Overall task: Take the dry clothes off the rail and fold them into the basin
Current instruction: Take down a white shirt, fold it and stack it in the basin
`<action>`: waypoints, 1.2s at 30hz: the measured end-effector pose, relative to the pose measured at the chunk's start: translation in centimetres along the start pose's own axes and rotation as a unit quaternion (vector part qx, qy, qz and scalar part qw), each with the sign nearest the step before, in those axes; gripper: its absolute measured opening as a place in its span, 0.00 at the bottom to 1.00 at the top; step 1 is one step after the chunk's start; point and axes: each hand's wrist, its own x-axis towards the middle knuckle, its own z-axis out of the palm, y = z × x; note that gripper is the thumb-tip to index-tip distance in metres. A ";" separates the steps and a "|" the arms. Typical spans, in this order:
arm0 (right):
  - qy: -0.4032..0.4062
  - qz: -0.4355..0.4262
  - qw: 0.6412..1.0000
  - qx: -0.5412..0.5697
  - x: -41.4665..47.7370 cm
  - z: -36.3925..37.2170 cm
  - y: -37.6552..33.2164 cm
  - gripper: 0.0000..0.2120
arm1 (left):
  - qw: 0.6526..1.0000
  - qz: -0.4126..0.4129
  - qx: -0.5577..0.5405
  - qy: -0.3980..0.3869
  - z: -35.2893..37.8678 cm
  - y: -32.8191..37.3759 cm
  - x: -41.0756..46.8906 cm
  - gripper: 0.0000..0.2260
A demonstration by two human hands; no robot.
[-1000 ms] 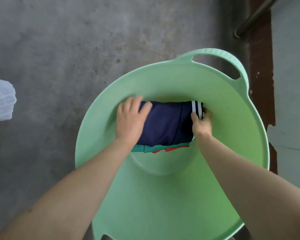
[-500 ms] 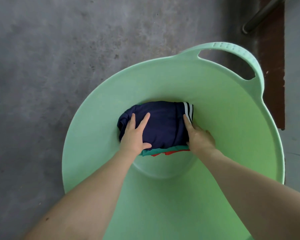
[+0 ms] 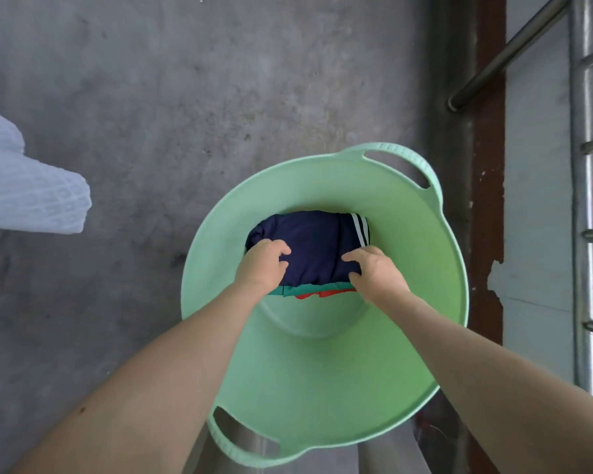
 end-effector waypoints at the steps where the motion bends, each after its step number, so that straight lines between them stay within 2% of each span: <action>1: 0.001 -0.016 1.000 0.020 -1.1 -1.0 -0.9 0.19 | 1.000 -0.006 -0.010 -0.005 -1.2 0.7 -1.1 0.12; 4: -0.014 -0.029 0.997 0.068 -4.5 -3.8 -3.7 0.17 | 1.000 -0.002 0.008 0.016 -4.8 2.8 -4.7 0.09; 9: -0.028 -0.014 0.978 0.208 -11.6 -8.1 -7.6 0.14 | 0.999 0.010 0.002 0.050 -10.2 5.8 -11.9 0.07; 15: -0.032 -0.045 0.966 0.251 -21.3 -13.7 -11.6 0.11 | 0.993 0.043 -0.055 0.099 -16.8 8.6 -21.8 0.05; 19: -0.007 -0.113 0.965 0.237 -26.1 -17.8 -15.9 0.11 | 0.980 0.066 -0.116 0.147 -23.1 10.0 -29.4 0.06; 22: 0.001 -0.178 0.959 0.221 -28.4 -19.9 -19.6 0.09 | 0.969 0.054 -0.104 0.218 -27.4 9.7 -34.4 0.08; 28: -0.060 -0.306 0.930 0.193 -34.9 -22.4 -28.3 0.09 | 0.932 0.027 -0.122 0.339 -33.3 7.6 -46.2 0.15; 36: -0.098 -0.449 0.876 0.145 -44.7 -23.9 -39.1 0.09 | 0.889 -0.026 -0.119 0.441 -36.5 4.2 -61.6 0.08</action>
